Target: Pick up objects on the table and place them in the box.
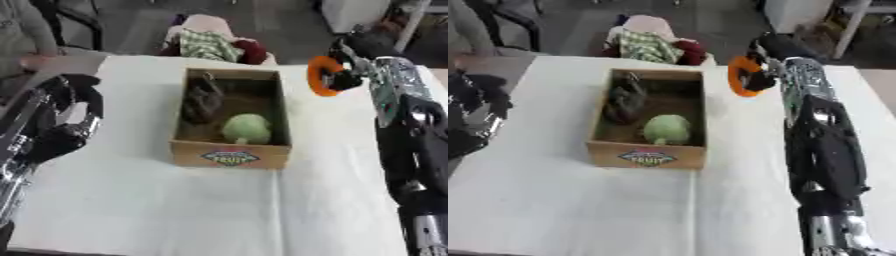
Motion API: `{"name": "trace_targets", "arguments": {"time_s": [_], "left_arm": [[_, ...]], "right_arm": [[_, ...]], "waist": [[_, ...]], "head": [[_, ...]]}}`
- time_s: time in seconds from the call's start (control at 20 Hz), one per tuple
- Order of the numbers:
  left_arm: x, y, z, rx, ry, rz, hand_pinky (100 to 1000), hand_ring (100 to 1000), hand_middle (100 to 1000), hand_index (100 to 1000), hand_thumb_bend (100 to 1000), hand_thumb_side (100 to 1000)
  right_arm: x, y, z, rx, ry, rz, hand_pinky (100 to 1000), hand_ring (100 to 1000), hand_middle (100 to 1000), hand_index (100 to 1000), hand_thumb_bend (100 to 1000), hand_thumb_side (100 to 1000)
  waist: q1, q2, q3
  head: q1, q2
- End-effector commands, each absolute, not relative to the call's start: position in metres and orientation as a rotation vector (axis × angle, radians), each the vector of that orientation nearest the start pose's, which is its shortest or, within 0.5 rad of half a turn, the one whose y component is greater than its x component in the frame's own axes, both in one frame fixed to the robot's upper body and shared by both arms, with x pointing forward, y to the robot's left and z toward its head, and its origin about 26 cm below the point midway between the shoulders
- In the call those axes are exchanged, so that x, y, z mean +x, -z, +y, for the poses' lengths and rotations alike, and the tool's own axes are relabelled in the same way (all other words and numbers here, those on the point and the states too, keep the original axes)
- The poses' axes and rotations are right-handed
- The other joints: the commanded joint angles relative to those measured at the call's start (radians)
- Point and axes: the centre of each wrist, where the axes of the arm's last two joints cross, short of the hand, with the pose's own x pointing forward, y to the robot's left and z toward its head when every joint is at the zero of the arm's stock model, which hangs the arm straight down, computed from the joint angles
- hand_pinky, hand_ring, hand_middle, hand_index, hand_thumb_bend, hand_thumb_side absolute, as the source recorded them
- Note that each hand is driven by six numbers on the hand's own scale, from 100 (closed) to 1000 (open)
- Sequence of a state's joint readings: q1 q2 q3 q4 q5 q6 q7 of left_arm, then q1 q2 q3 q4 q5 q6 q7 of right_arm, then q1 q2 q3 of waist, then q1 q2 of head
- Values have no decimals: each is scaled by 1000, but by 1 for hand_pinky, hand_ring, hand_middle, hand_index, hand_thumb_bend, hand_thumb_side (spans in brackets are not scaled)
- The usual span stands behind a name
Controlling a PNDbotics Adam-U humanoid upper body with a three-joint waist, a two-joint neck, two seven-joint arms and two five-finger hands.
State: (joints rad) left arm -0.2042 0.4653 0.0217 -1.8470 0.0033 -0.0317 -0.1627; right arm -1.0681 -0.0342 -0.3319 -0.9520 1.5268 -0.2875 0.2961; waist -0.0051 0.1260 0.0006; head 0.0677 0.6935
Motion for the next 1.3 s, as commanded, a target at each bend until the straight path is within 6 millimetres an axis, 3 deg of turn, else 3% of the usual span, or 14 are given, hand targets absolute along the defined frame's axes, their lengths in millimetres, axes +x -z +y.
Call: {"name": "trace_targets", "arguments": {"time_s": [0.05, 0.25, 0.5, 0.55, 0.65, 0.7, 0.75, 0.8, 0.85, 0.95, 1.3], "left_arm": [[307, -167, 312, 235, 630, -2028, 799, 605, 557, 757, 136, 192], [307, -167, 311, 230, 633, -2028, 800, 606, 557, 757, 134, 193], [307, -167, 311, 228, 633, -2032, 800, 606, 557, 757, 135, 193], [307, -167, 311, 228, 632, -2031, 800, 606, 557, 757, 135, 194], [307, -167, 311, 227, 634, -2031, 800, 606, 557, 757, 135, 194], [307, -167, 311, 227, 634, -2031, 800, 606, 557, 757, 135, 193], [307, -168, 311, 227, 632, -2033, 800, 606, 557, 757, 135, 193], [307, -168, 311, 227, 631, -2033, 800, 606, 557, 757, 135, 194], [307, -167, 311, 228, 630, -2032, 800, 606, 557, 757, 134, 195], [307, -167, 311, 229, 629, -2029, 800, 606, 557, 757, 133, 197], [306, -164, 314, 240, 615, -2022, 799, 605, 557, 757, 132, 196]], "right_arm": [[487, -242, -155, -1008, -1428, -1763, 100, 241, 436, 529, 100, 193], [486, -228, -127, -911, -1558, -1781, 100, 259, 447, 543, 100, 223], [487, -198, -107, -822, -1722, -1727, 100, 288, 477, 593, 100, 266], [487, -194, -104, -808, -1749, -1716, 121, 337, 527, 663, 100, 338], [486, -188, -101, -788, -1792, -1701, 204, 406, 575, 710, 100, 373], [486, -187, -100, -782, -1805, -1697, 408, 566, 689, 795, 176, 406], [486, -185, -100, -772, -1819, -1696, 520, 647, 741, 828, 226, 408], [487, -185, -100, -763, -1828, -1698, 584, 700, 769, 847, 257, 405], [487, -185, -101, -755, -1832, -1701, 715, 806, 836, 888, 303, 382], [487, -184, -104, -730, -1832, -1709, 804, 888, 895, 923, 337, 355], [487, -202, -130, -694, -1673, -1854, 771, 854, 865, 918, 221, 250]], "waist": [[3, -16, 2], [3, -16, 4], [3, -14, 6], [4, -14, 6], [4, -13, 5], [4, -13, 5], [4, -13, 5], [5, -13, 5], [5, -13, 5], [5, -14, 3], [4, -17, -4]], "head": [[-4, -4], [-8, -5], [-7, -7], [-7, -7], [-8, -7], [-7, -7], [-6, -9], [-5, -9], [-5, -8], [-5, -8], [1, -7]]}}
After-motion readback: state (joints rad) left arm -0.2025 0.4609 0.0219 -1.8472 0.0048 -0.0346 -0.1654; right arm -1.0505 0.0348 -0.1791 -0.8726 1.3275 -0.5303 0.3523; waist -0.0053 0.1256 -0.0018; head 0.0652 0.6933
